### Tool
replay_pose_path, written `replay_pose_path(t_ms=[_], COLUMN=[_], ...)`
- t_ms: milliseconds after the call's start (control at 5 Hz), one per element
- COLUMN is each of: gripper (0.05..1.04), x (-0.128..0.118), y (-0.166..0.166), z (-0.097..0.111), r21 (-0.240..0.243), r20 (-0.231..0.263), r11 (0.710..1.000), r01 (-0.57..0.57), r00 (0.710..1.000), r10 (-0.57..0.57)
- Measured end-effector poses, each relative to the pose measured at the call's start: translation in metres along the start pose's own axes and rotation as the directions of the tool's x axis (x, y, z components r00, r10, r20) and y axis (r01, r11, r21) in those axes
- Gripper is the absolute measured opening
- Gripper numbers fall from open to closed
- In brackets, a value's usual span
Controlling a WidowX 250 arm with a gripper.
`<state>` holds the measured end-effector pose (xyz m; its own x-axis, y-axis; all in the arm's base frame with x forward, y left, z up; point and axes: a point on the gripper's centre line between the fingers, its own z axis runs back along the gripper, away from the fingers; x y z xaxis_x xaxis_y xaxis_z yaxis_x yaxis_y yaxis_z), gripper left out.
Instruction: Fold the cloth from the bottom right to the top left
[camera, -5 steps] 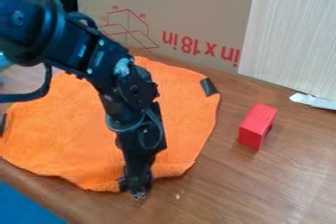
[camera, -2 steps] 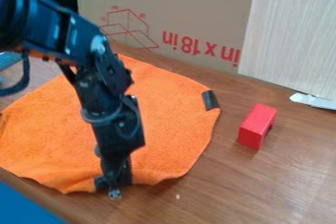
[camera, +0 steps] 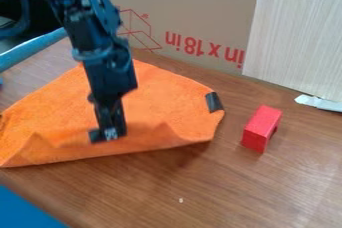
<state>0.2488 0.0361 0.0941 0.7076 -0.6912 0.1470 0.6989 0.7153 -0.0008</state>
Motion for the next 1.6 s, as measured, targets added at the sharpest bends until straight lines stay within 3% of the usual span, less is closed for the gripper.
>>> replay_pose_path(t_ms=[400, 600, 1200, 1600], gripper=[0.07, 0.07, 0.069, 0.069], x=[-0.008, -0.011, -0.005, 0.006], y=[0.047, 0.07, 0.129, 0.167], z=[0.019, 0.026, 0.041, 0.039], r21=[0.031, 0.028, -0.068, -0.098], r20=[-0.061, -0.068, -0.049, -0.048], r11=[0.997, 0.995, 0.986, 0.973], r01=[-0.07, -0.093, -0.153, -0.21], r00=[0.996, 0.993, 0.988, 0.977], r10=[0.072, 0.095, 0.15, 0.206])
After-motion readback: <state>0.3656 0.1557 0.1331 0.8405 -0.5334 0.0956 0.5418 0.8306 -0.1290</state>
